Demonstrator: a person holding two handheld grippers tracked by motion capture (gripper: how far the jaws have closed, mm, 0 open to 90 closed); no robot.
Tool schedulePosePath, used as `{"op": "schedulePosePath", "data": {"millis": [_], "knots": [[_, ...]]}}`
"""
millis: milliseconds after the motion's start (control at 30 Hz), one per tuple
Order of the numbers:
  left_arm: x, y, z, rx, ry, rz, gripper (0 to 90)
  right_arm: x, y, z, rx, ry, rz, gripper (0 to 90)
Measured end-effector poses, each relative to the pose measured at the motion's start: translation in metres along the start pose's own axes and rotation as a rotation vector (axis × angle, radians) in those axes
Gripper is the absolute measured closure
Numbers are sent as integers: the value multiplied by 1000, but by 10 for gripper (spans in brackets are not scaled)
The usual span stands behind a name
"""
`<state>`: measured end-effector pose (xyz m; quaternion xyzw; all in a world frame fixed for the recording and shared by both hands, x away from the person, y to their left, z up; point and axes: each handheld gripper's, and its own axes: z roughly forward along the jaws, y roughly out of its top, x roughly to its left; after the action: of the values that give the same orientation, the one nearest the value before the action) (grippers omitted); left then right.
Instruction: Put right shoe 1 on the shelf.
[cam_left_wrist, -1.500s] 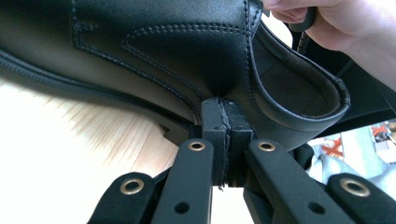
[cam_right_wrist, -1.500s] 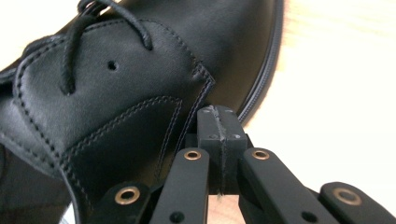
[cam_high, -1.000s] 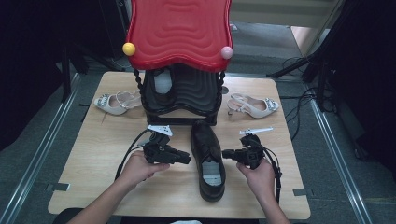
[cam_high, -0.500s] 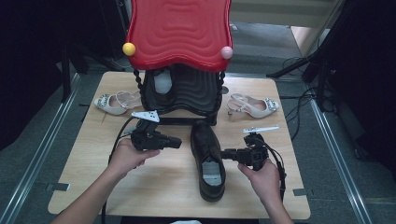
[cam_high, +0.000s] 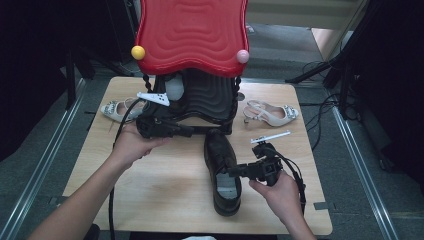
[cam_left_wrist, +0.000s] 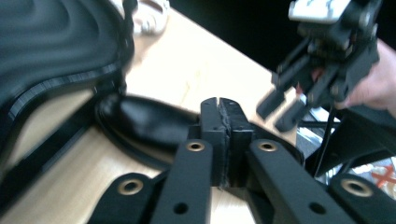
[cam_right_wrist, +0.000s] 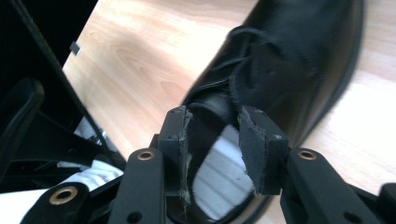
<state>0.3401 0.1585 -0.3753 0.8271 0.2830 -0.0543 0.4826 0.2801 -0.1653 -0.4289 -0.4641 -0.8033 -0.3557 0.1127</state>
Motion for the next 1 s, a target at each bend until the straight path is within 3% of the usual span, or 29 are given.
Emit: {"op": "schedulePosePath", "data": {"millis": [167,467,833,1000], "knots": [[1,18,-6,4,-4,20,900,13,1,12,55,11,-24,655],[2,52,-25,-6,16,62,900,20,0,37,110,11,-41,655],[8,110,-50,-30,75,120,900,24,-3,69,159,-36,-47,639],[7,135,-54,-38,102,127,900,21,-5,79,150,-60,-36,636]]}}
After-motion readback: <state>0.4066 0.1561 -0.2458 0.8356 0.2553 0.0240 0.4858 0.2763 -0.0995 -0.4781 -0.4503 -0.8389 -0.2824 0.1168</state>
